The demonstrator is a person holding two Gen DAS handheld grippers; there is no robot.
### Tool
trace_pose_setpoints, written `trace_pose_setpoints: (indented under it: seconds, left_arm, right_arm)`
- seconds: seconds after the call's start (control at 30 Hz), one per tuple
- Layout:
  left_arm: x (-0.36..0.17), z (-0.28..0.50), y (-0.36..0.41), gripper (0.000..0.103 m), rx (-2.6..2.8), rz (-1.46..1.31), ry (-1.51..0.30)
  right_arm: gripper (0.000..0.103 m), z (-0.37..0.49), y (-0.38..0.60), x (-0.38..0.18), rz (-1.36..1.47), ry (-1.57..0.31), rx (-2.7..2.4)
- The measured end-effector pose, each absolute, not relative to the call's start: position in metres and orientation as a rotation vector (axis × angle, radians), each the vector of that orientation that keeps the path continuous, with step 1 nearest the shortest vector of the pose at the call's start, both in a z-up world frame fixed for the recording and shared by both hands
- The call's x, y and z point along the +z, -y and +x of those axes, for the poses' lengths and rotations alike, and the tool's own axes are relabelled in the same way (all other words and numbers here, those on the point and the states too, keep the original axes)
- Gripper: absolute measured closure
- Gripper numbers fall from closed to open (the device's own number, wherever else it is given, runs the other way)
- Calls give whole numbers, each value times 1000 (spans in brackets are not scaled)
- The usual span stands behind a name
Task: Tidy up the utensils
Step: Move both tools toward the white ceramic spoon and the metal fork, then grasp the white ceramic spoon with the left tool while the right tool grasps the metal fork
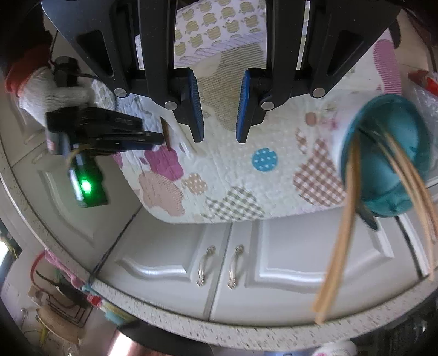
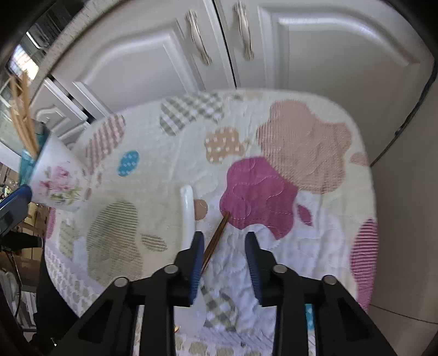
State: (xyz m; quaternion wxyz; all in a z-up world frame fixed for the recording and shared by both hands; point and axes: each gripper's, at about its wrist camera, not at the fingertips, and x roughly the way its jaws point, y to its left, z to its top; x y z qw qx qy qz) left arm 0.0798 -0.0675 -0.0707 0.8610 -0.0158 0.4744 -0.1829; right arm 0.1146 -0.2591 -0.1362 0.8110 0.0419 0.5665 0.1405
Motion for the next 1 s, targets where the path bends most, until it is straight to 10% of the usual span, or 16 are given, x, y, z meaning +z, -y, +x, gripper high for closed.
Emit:
trace_pose_setpoints:
  seconds: [1.0]
  left_arm:
    - [-182,161,162,83,-478,-142,-1235]
  right_arm:
    - [89,90,294,-163,257,-1203,371]
